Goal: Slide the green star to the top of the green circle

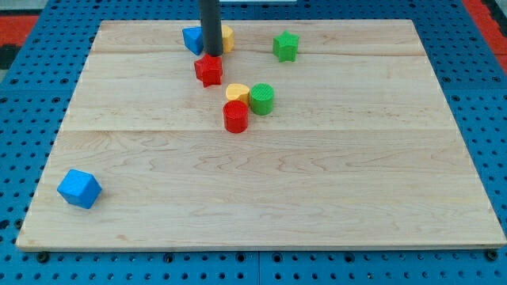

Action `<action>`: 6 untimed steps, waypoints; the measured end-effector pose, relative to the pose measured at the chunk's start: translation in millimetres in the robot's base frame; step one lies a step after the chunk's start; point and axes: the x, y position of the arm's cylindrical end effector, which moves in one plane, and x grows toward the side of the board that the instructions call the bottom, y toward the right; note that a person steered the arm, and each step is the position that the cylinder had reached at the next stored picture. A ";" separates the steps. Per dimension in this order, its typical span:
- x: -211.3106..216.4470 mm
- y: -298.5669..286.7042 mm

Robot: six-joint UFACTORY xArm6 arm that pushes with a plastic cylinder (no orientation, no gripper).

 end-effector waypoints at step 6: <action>18.1 236.1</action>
